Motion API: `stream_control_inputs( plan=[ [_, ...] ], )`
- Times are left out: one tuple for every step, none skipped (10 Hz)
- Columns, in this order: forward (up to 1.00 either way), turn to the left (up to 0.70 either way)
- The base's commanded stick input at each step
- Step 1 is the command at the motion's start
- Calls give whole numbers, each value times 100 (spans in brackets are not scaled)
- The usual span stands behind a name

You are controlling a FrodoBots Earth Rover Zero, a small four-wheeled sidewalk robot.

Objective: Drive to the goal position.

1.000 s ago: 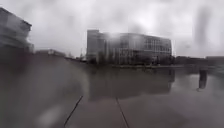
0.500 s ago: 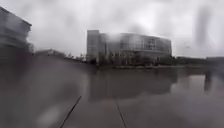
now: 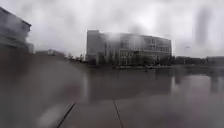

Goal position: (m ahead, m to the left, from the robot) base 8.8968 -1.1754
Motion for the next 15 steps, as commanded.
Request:
stream_control_inputs(
  plan=[
    [70,0],
    [70,0],
    [70,0],
    [70,0],
    [70,0],
    [70,0],
    [70,0],
    [70,0],
    [70,0],
    [70,0],
    [70,0],
    [70,0],
    [70,0],
    [70,0],
    [70,0]
  ],
)
